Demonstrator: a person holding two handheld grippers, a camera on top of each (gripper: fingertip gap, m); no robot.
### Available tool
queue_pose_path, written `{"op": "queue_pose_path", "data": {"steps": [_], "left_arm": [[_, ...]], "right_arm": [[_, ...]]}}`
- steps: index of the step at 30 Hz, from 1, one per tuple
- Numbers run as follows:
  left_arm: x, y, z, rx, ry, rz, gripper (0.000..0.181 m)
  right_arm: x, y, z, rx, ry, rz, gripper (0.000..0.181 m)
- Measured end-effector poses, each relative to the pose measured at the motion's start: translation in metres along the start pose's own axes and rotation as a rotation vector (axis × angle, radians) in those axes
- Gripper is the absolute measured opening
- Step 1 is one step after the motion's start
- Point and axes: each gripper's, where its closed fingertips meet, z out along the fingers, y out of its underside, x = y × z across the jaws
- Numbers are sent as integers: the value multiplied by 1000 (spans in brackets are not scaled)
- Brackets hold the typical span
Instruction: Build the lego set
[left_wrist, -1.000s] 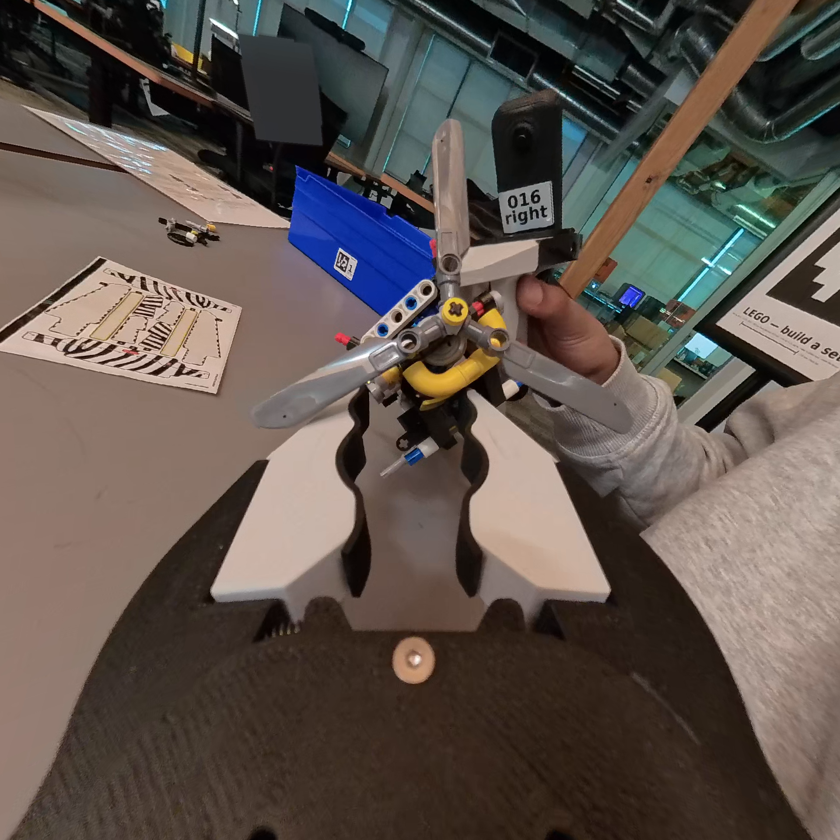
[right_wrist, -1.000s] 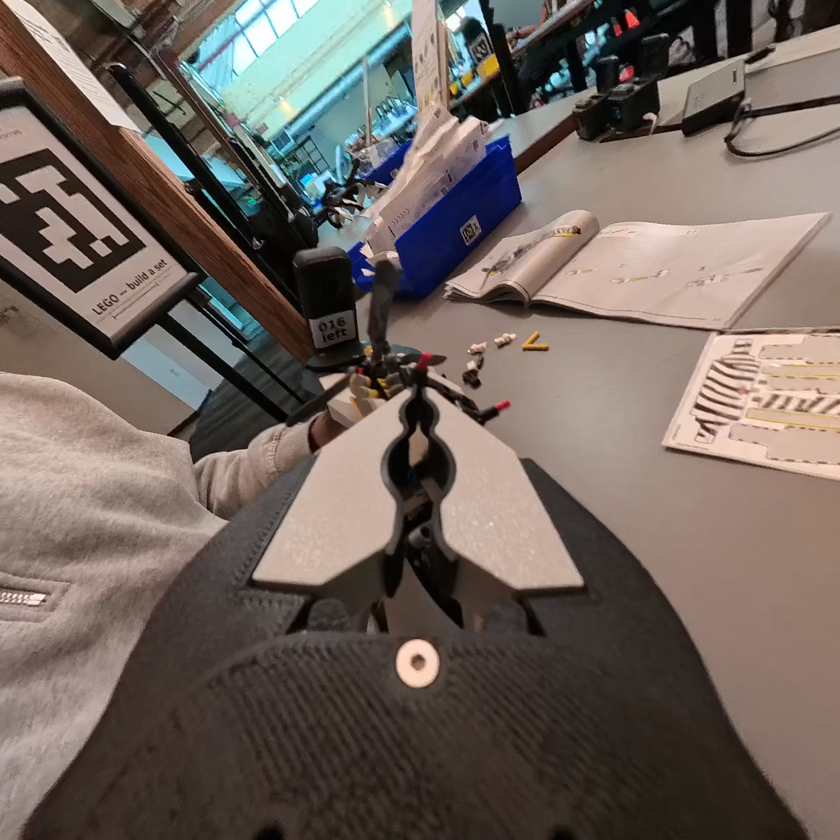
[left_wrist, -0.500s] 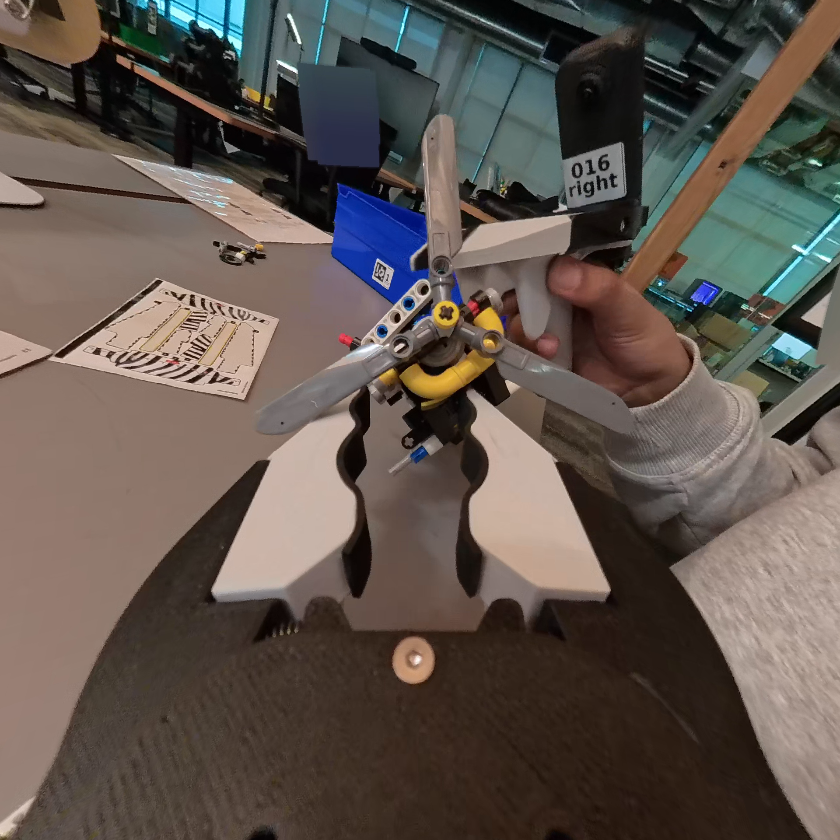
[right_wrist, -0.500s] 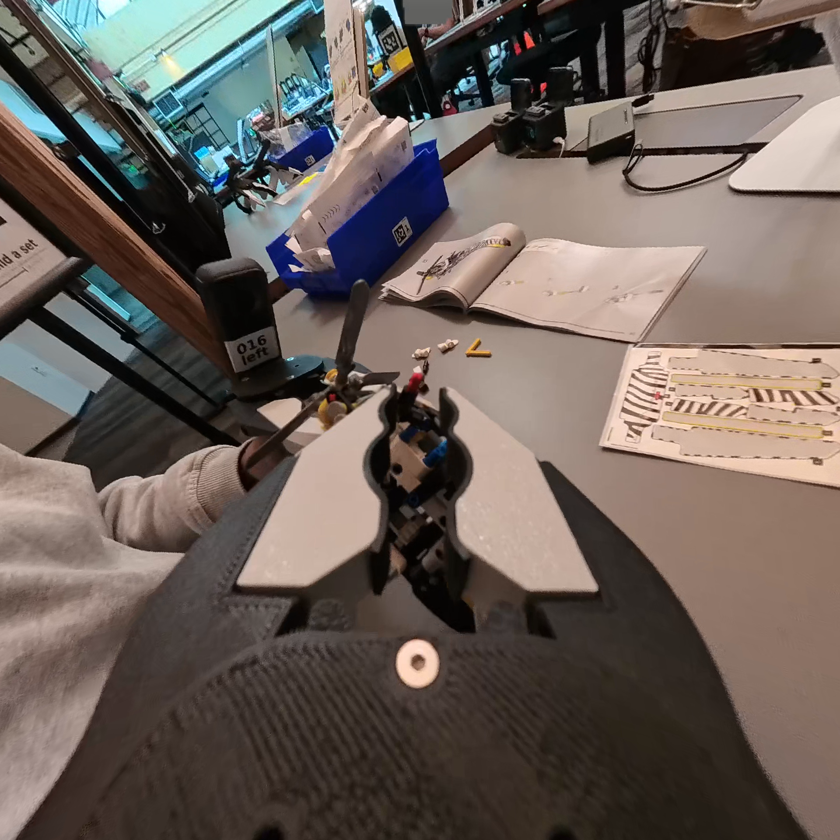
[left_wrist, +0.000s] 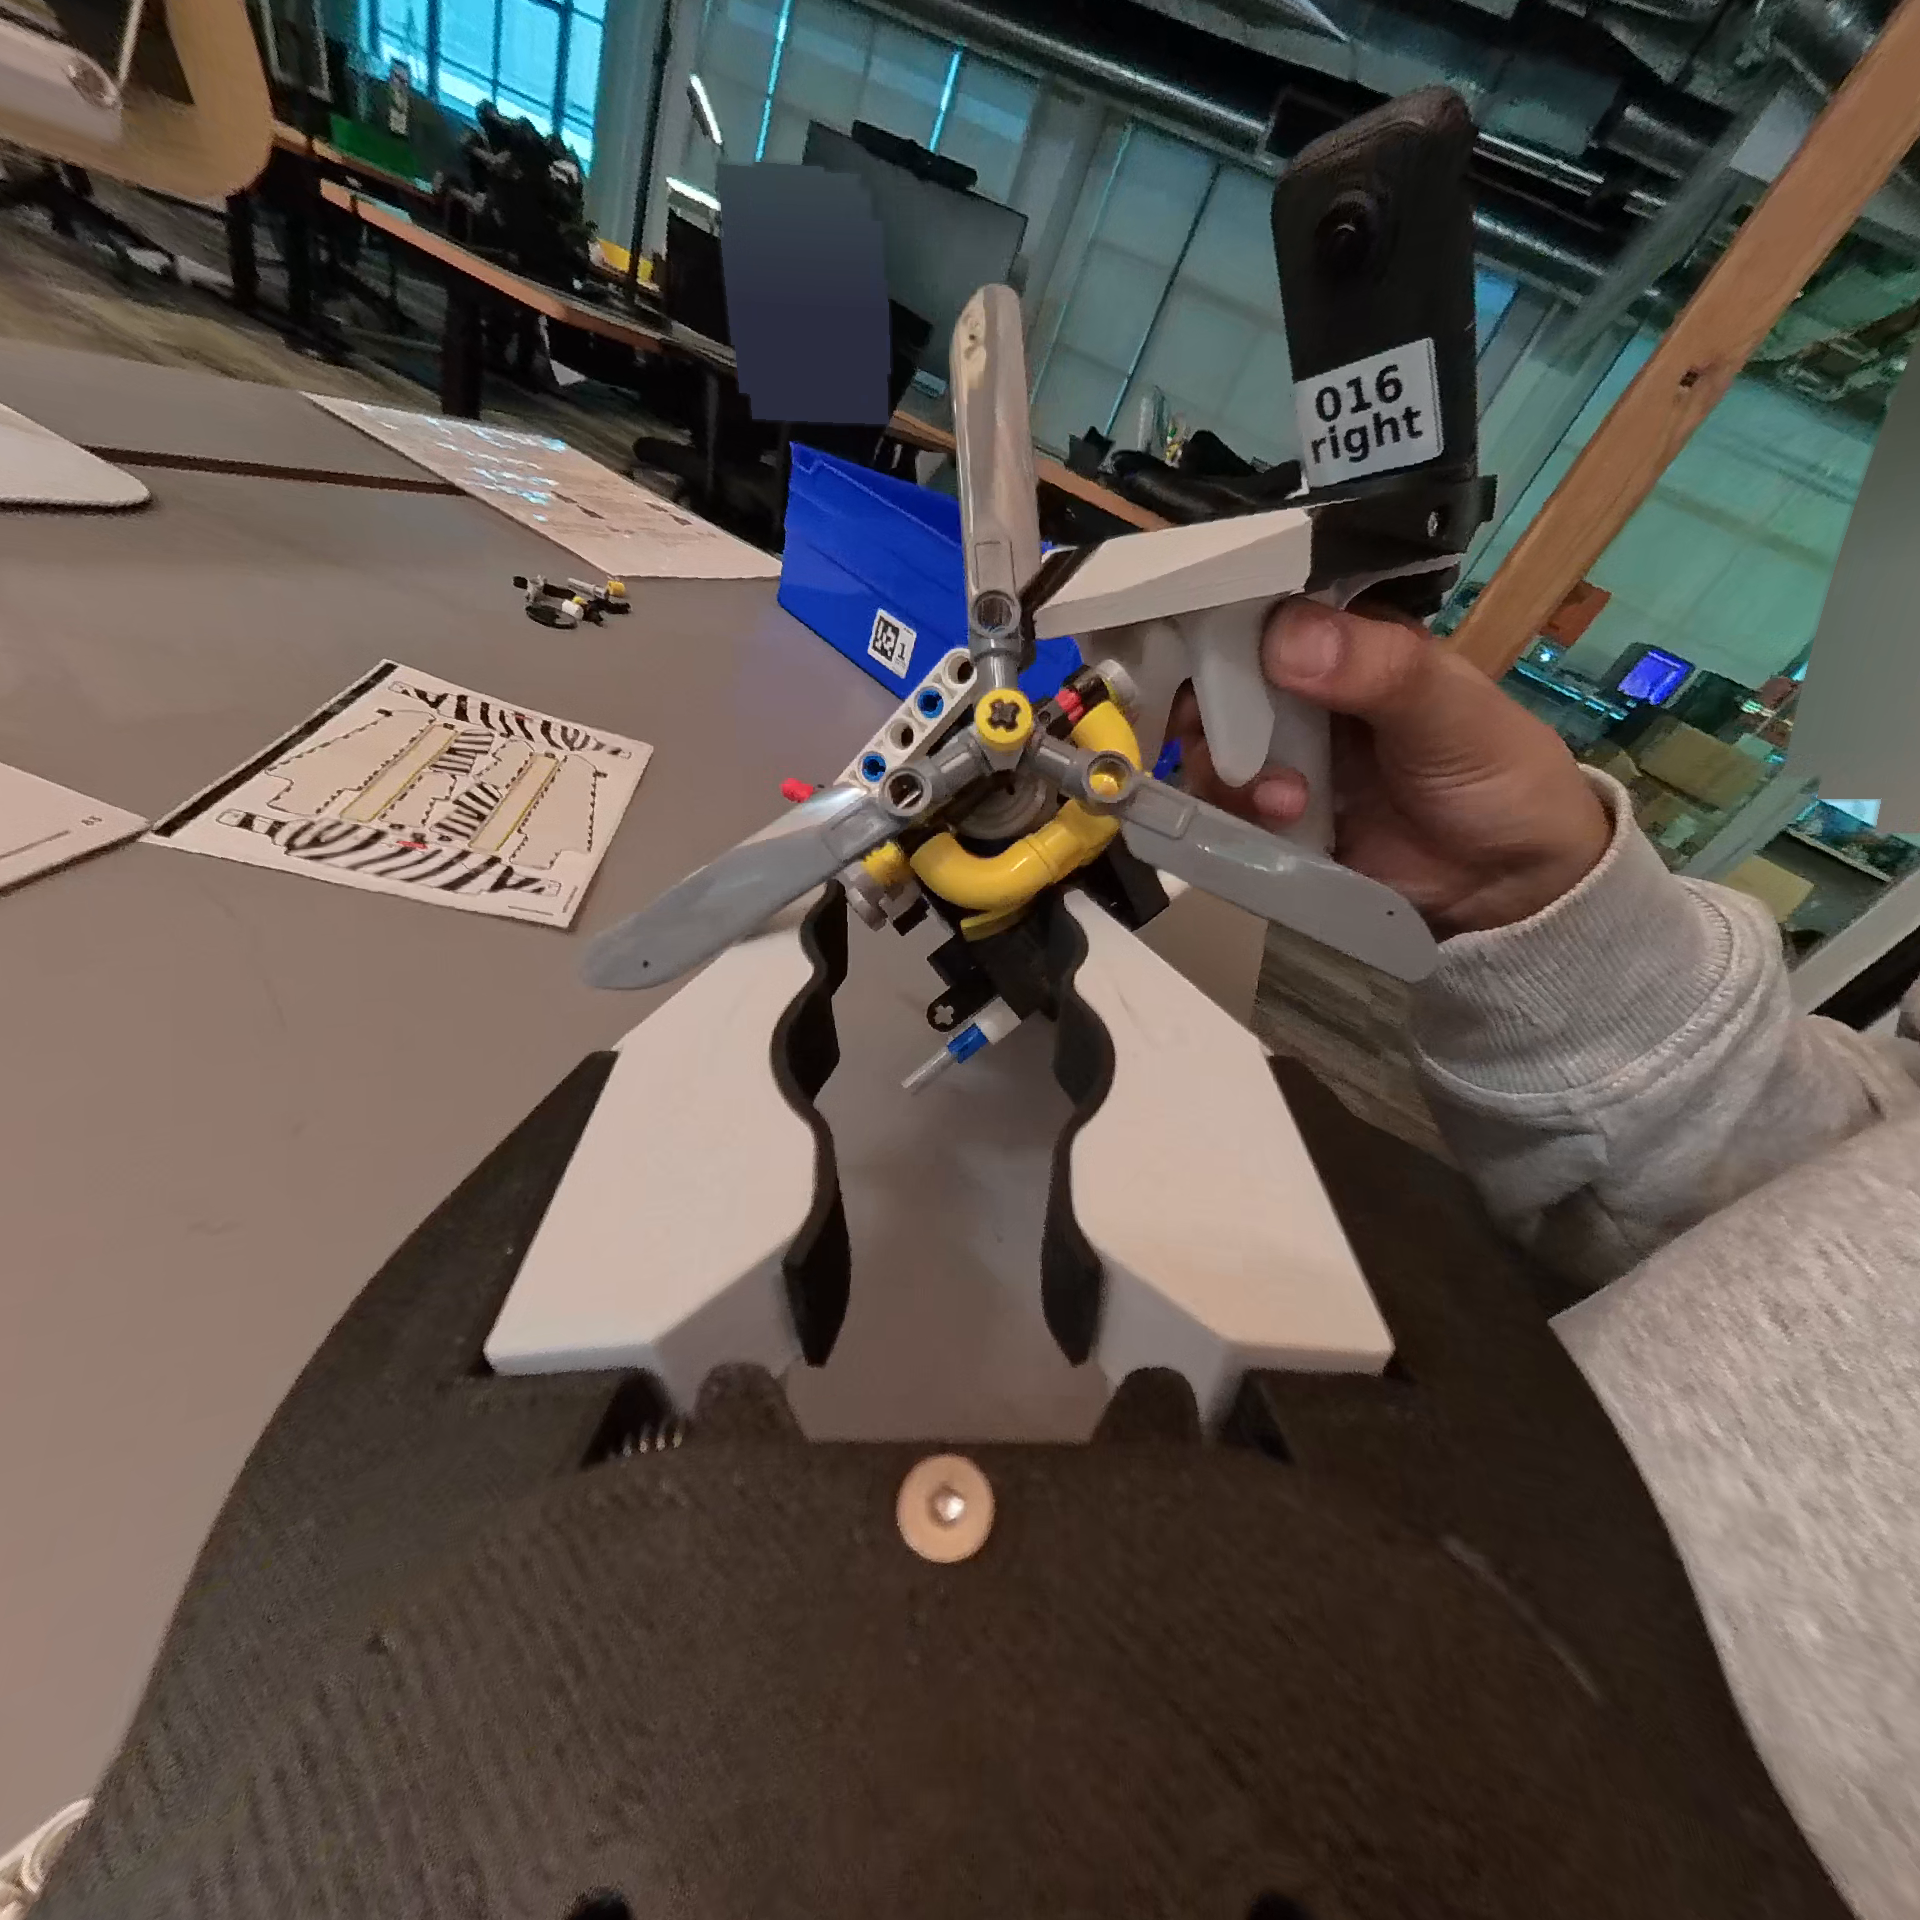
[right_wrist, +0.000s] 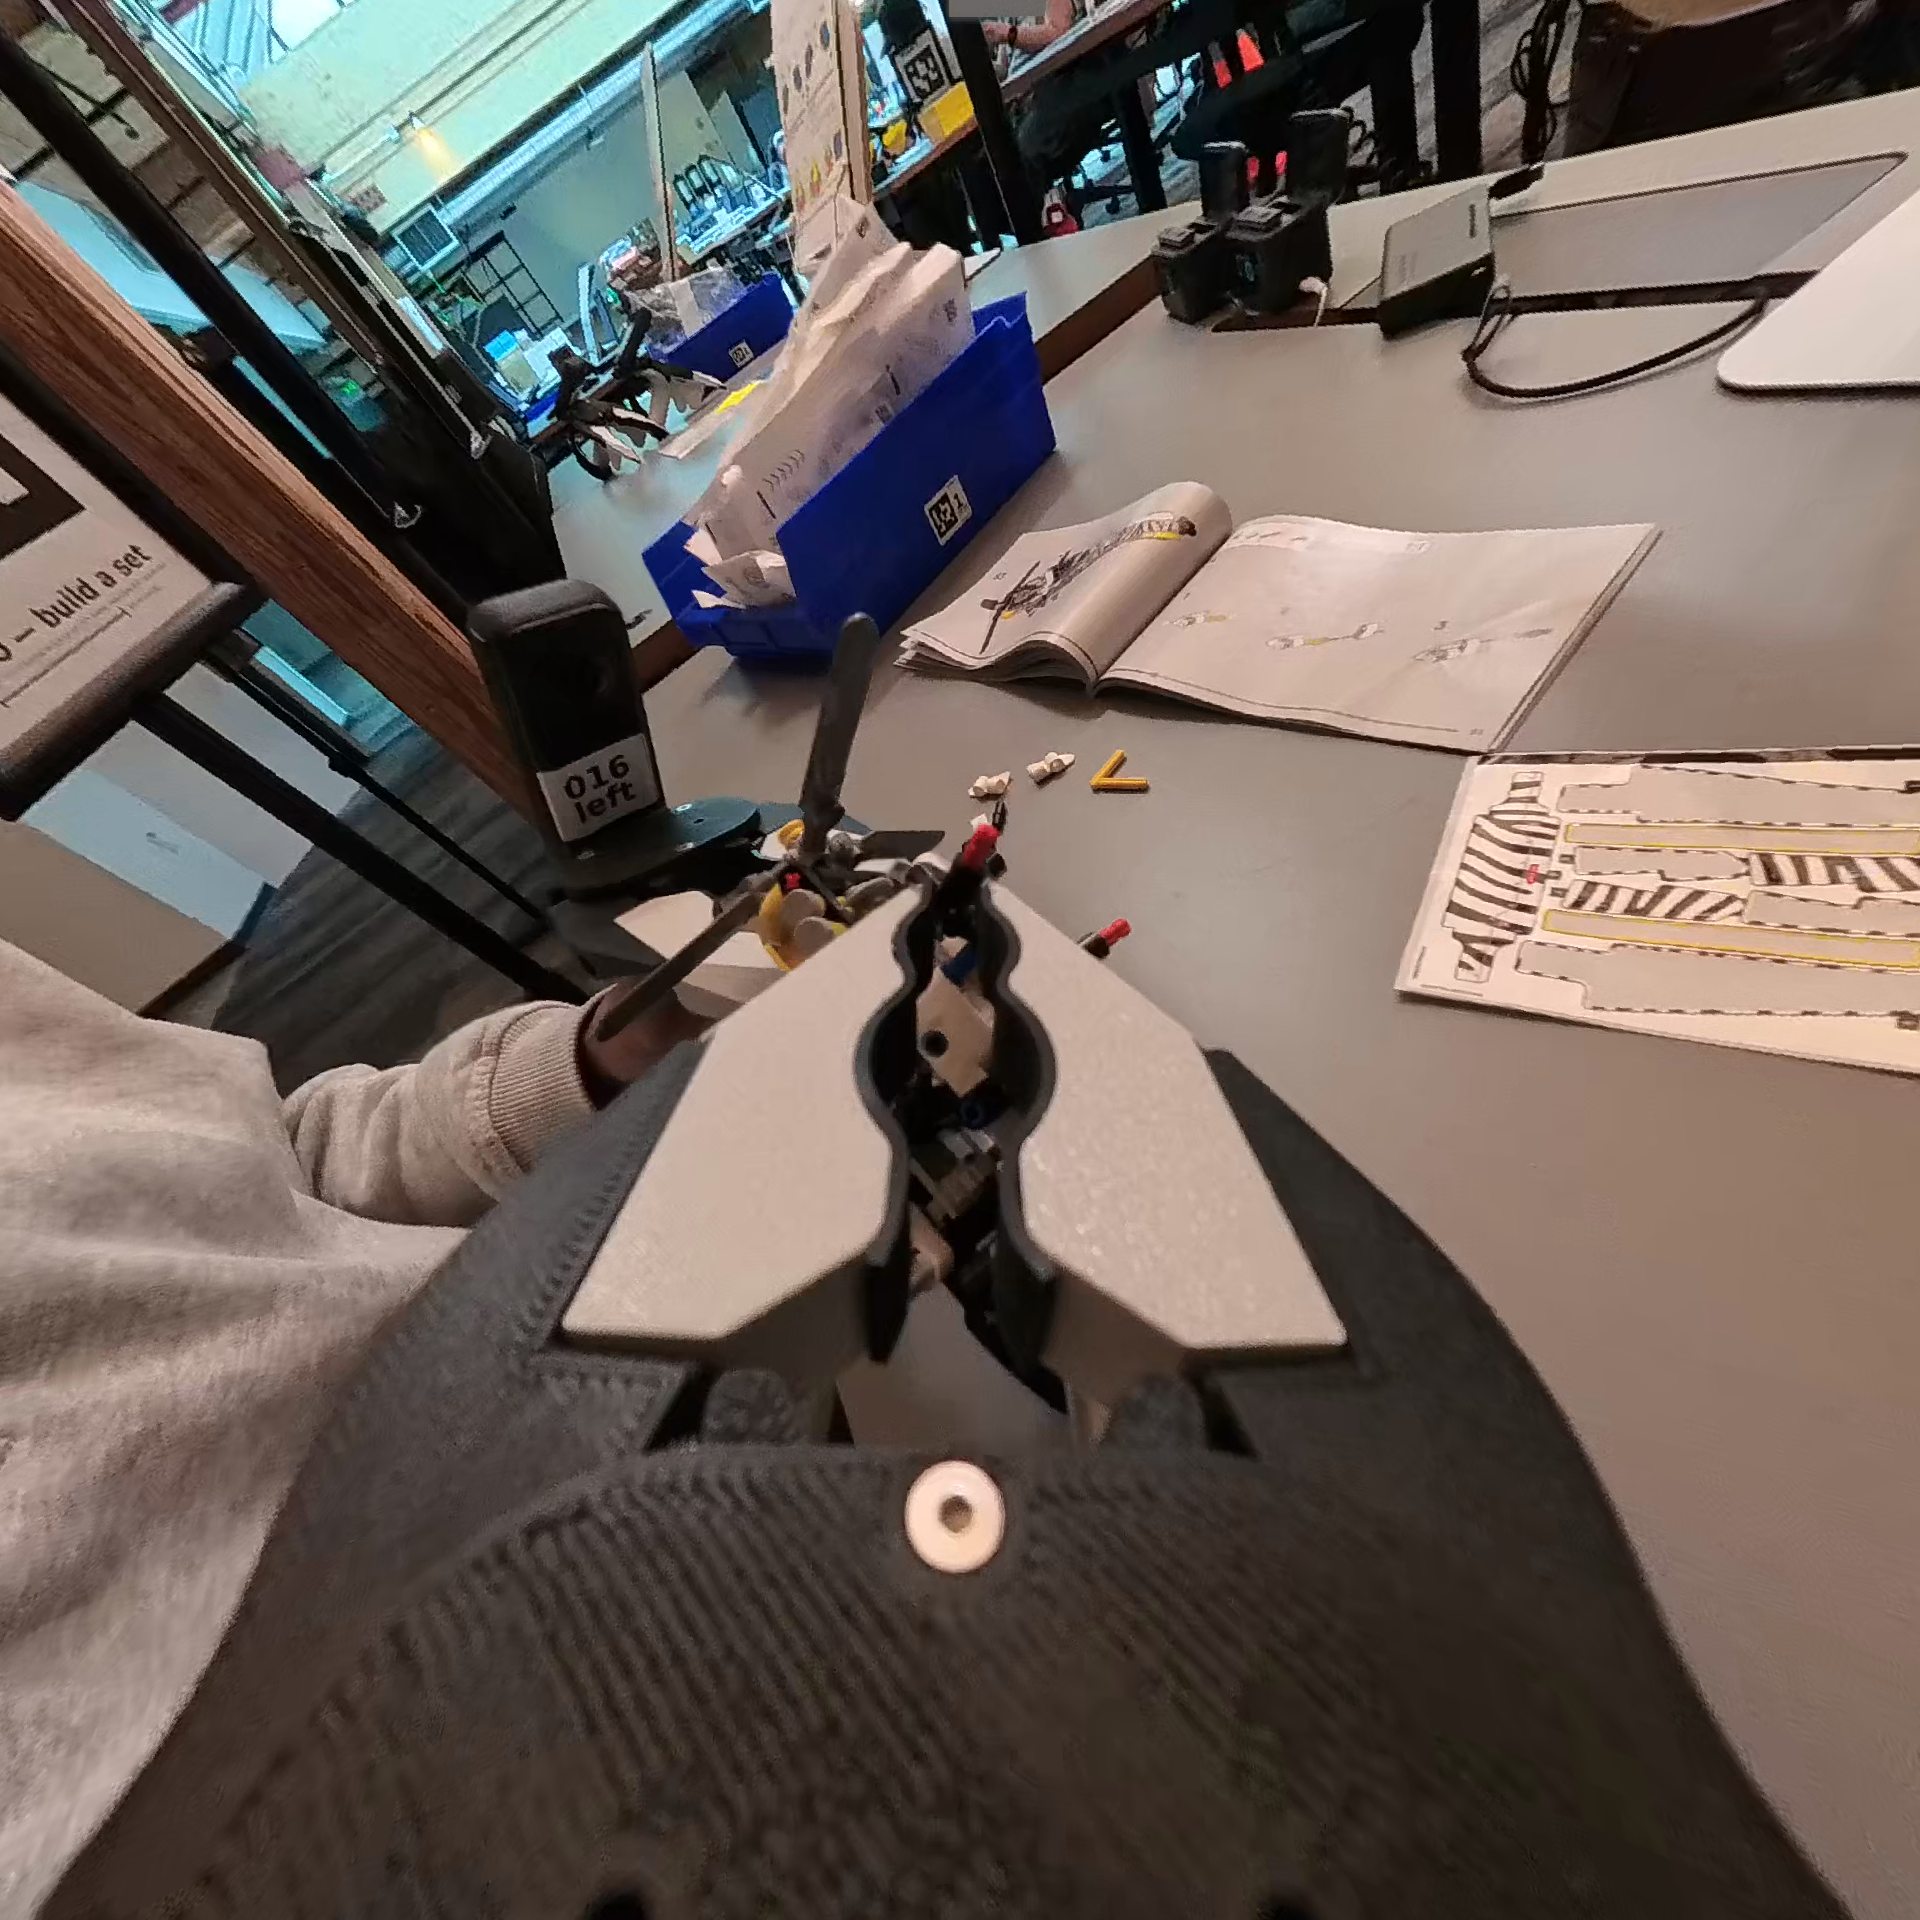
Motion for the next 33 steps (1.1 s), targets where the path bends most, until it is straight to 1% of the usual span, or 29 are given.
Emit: {"op": "queue_pose_path", "data": {"steps": [1,3,5,6,8,10,11,17,25,33], "left_arm": [[2,-2,0,14,-9,12,35],[5,-4,0,38,-32,40,34],[11,-5,1,48,-60,107,34],[14,-4,2,48,-77,153,34],[19,-5,4,49,-111,243,34],[22,-6,6,55,-140,280,34],[23,-6,6,63,-141,281,34],[30,-5,10,86,-136,282,34],[39,-7,14,95,-127,291,33],[42,-9,17,105,-123,273,33]], "right_arm": [[-2,-1,-1,2,8,-10,5],[-6,-3,-3,16,16,-17,15],[-9,-4,-4,32,16,-12,21],[-10,-5,-5,43,16,-11,20],[-9,-6,-7,67,19,-8,12],[-12,-5,-9,71,-4,18,7],[-14,-5,-10,74,-15,31,4],[-17,-1,-22,105,14,30,4],[-20,-1,-35,140,-16,57,4],[-20,-2,-40,158,-48,91,4]]}}
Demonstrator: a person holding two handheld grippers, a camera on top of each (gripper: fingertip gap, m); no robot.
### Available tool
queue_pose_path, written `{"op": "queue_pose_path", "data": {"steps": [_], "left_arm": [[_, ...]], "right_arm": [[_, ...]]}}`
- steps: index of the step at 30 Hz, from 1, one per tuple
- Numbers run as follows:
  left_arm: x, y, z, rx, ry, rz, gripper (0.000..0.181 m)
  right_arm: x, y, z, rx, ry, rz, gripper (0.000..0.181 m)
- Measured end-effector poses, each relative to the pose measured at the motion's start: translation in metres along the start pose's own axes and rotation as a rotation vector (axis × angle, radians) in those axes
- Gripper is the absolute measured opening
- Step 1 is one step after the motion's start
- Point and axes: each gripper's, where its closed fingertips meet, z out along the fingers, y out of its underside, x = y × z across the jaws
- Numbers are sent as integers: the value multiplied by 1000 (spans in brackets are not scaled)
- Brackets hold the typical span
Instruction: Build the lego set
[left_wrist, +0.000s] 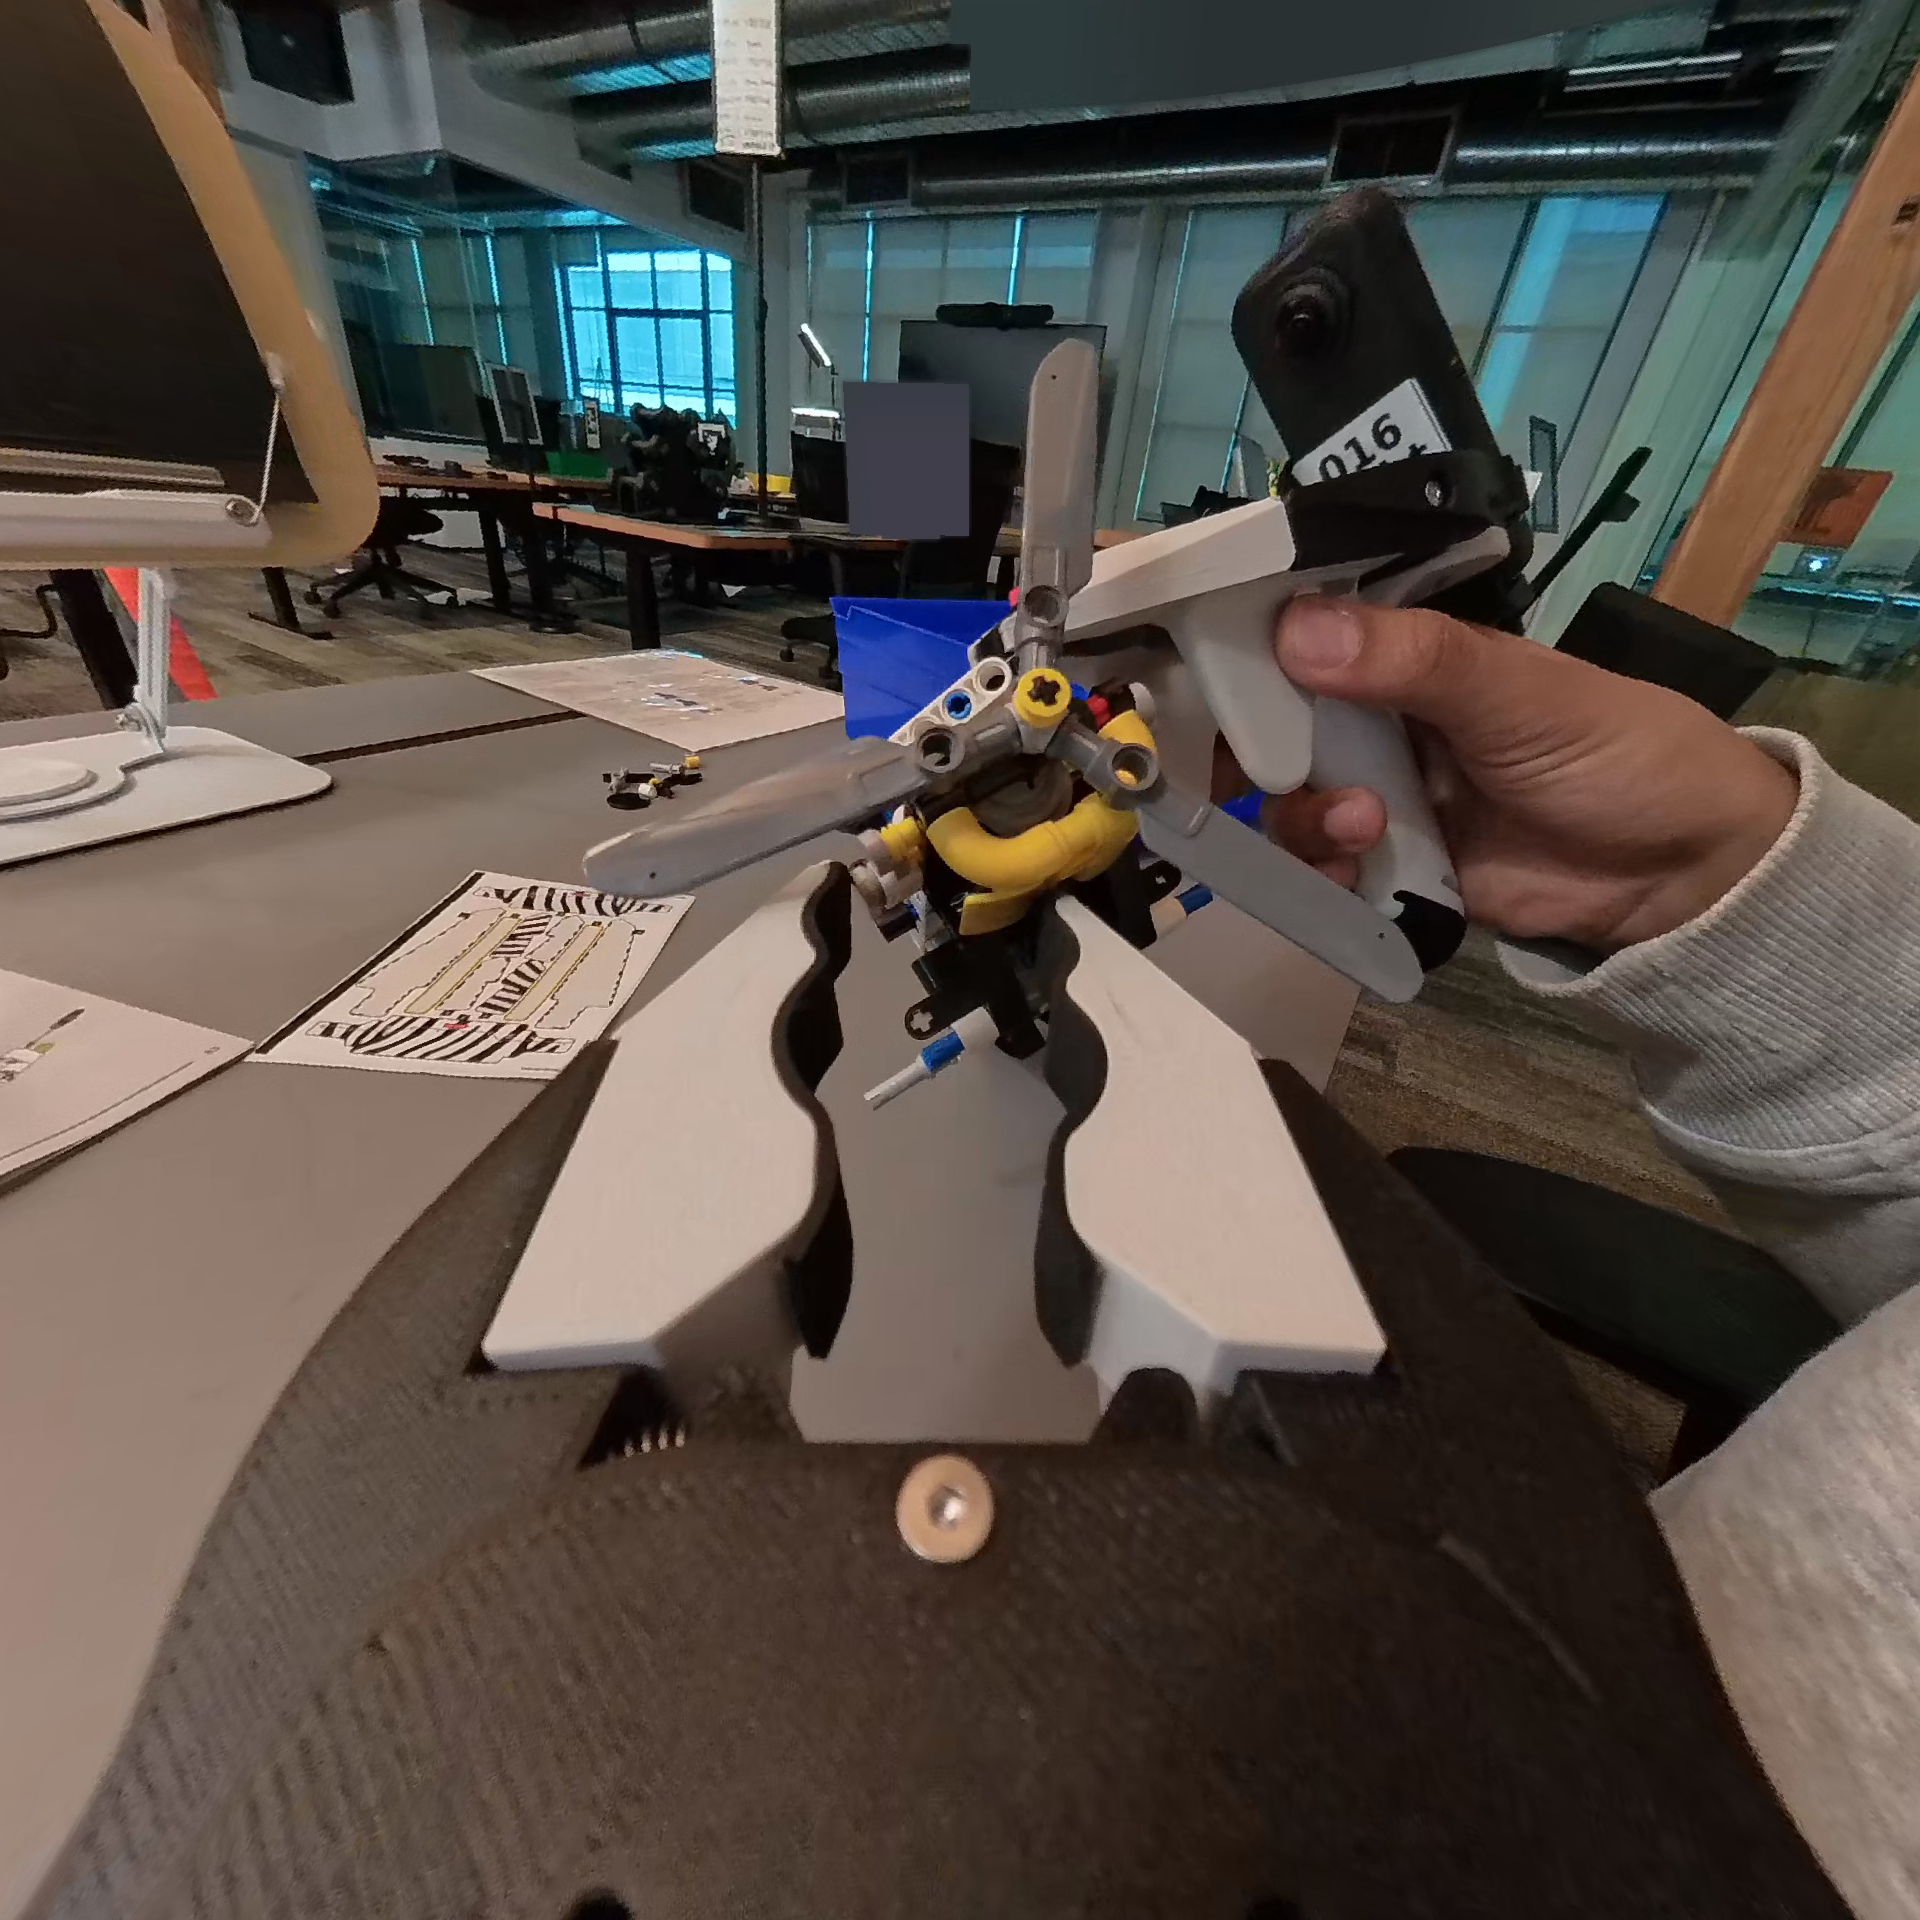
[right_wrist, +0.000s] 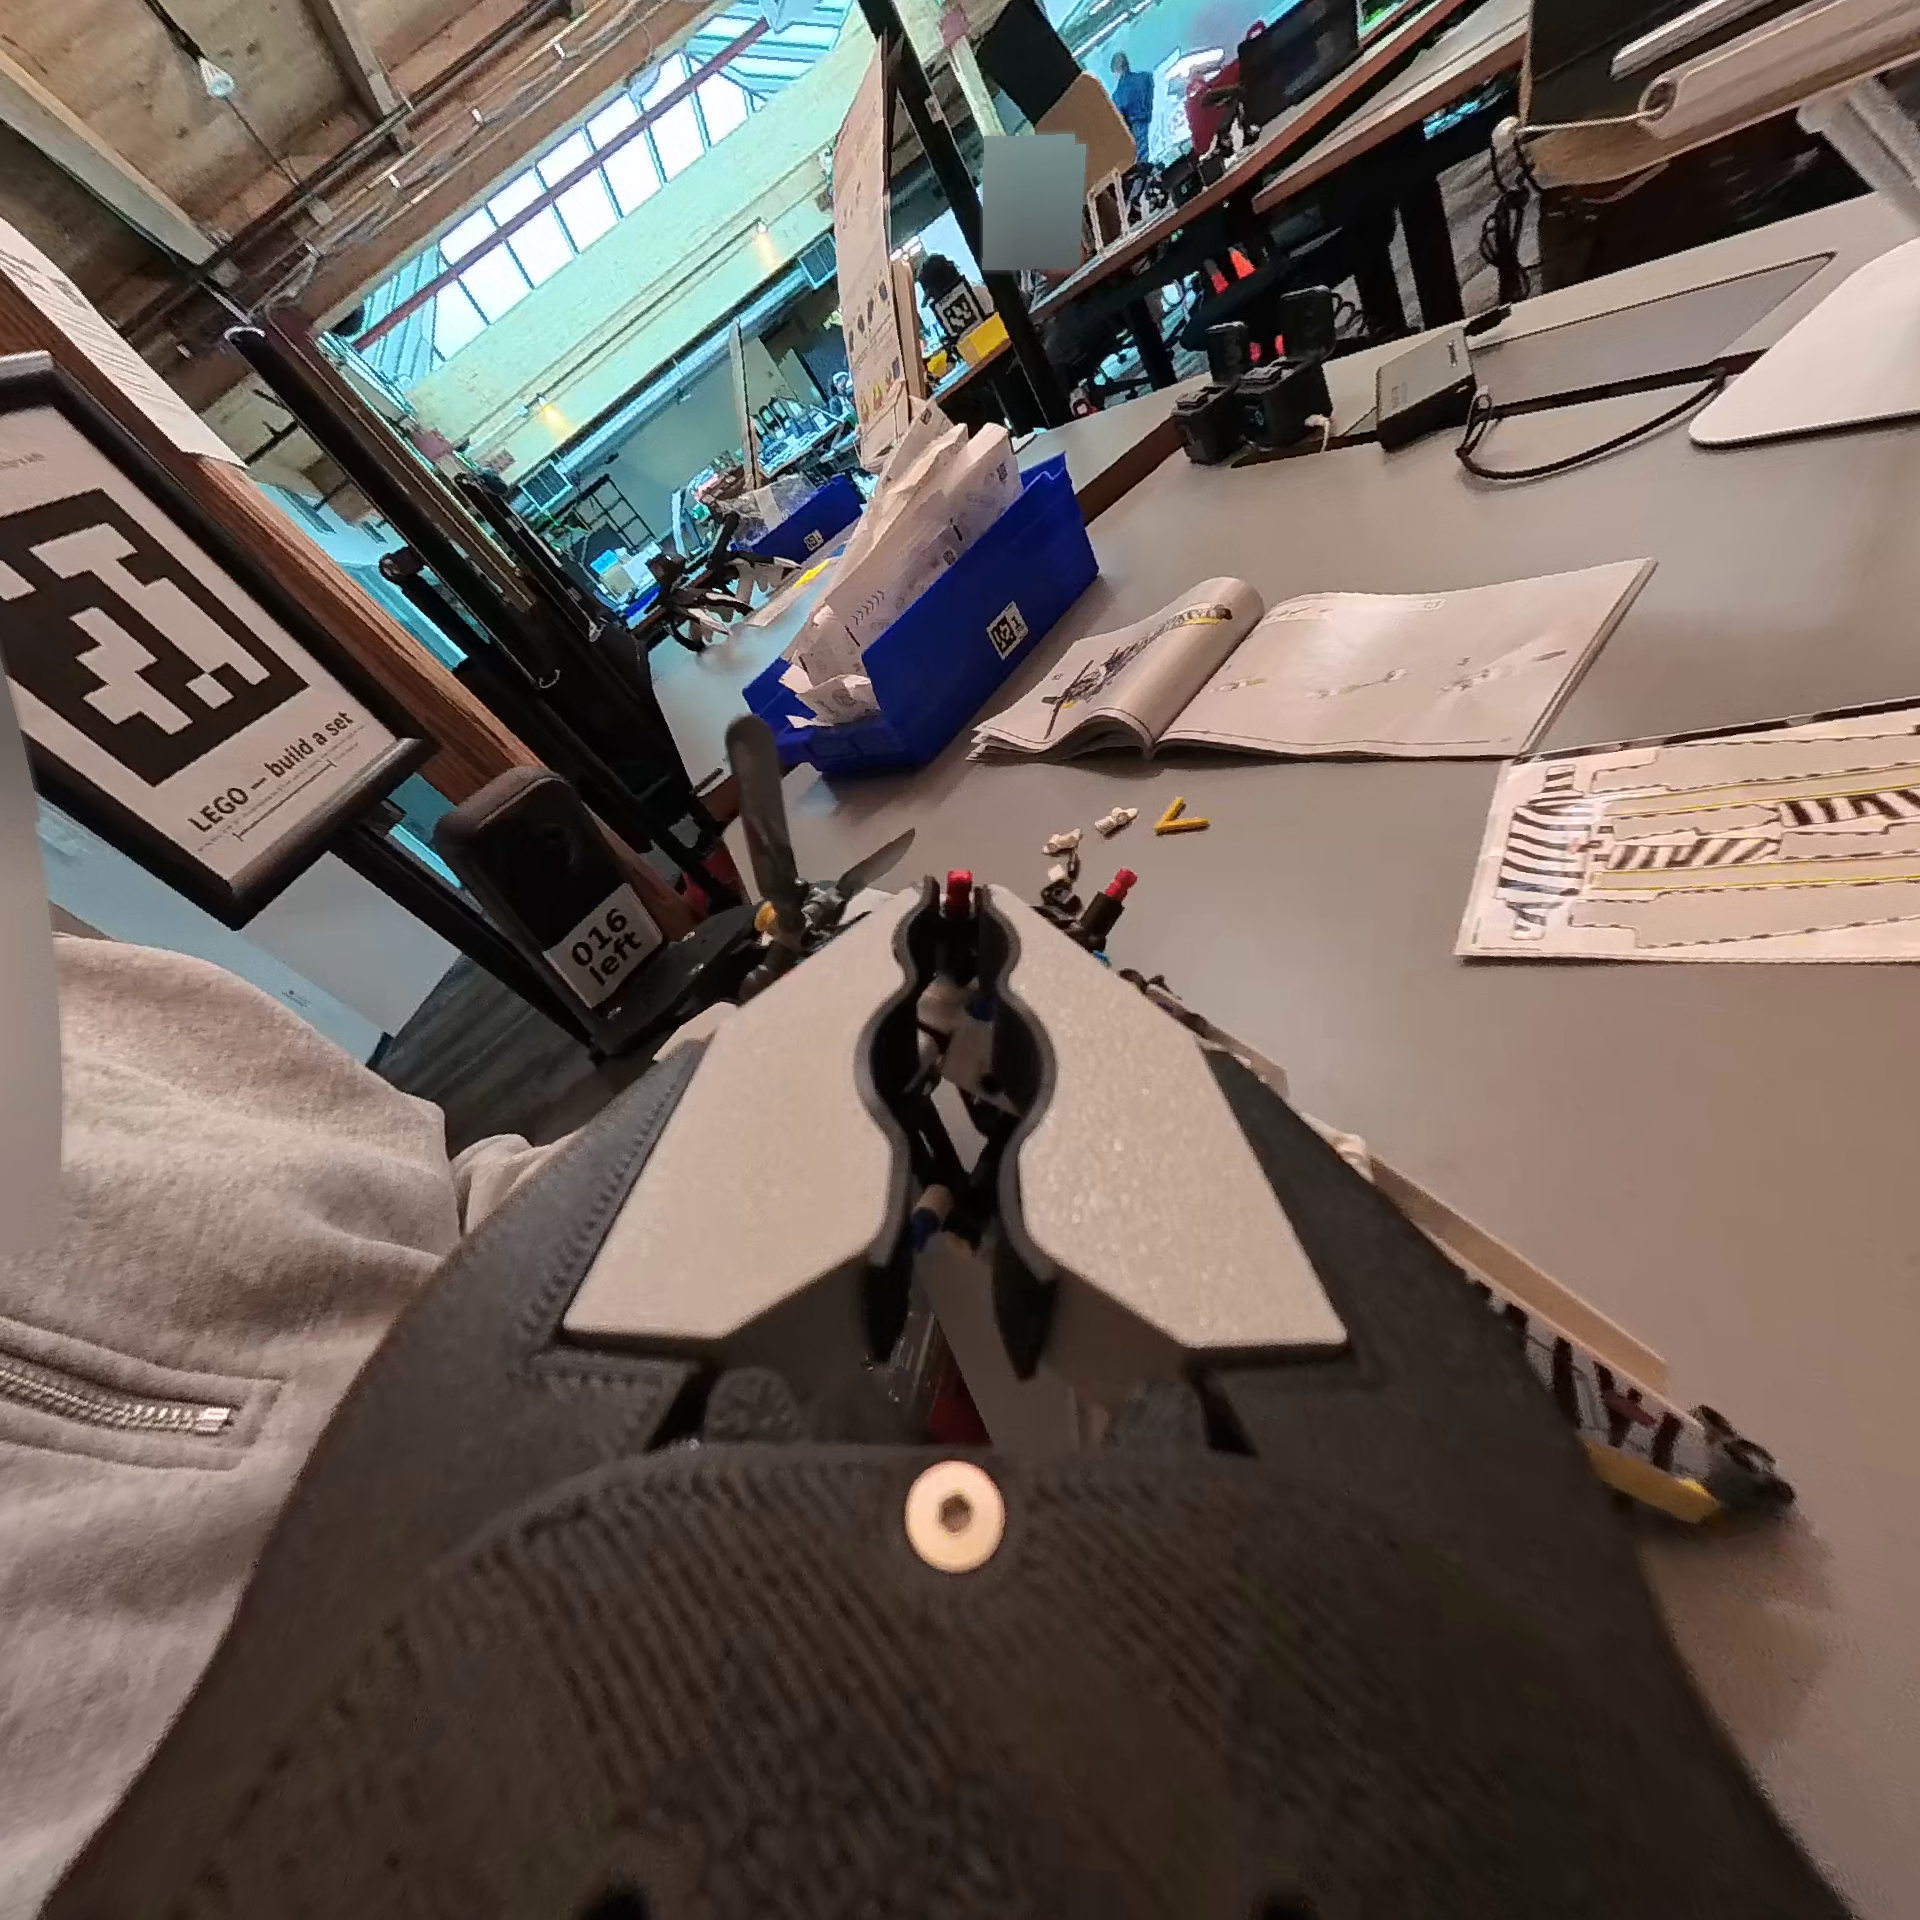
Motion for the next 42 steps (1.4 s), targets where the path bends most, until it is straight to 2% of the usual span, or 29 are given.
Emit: {"op": "queue_pose_path", "data": {"steps": [5,8,26,28,29,31,33,35,37,39,41,42], "left_arm": [[0,1,2,-6,3,-12,32],[-4,2,2,3,3,-48,32],[-12,5,3,-6,-7,-125,28],[-15,6,2,-5,-12,-154,28],[-16,6,2,-4,-10,-173,28],[-21,7,2,2,-11,-227,28],[-26,8,1,11,-3,-301,29],[-32,9,1,23,13,-383,28],[-37,11,0,31,33,-465,29],[-42,14,1,38,45,-528,29],[-46,16,1,43,44,-564,28],[-47,16,2,43,45,-570,28]], "right_arm": [[3,-1,-2,18,-18,30,4],[19,2,-7,23,47,54,5],[20,1,-2,-1,70,40,5],[18,-5,-5,31,58,7,17],[16,-12,-9,71,55,-21,29],[10,-28,-20,157,64,-126,41],[3,-31,-27,159,99,-327,41],[3,-21,-26,53,183,-590,39],[12,-7,-19,-107,302,-869,52],[24,-3,-12,-199,448,-1137,59],[18,0,-1,-207,434,-1335,33],[14,3,6,-197,387,-1361,30]]}}
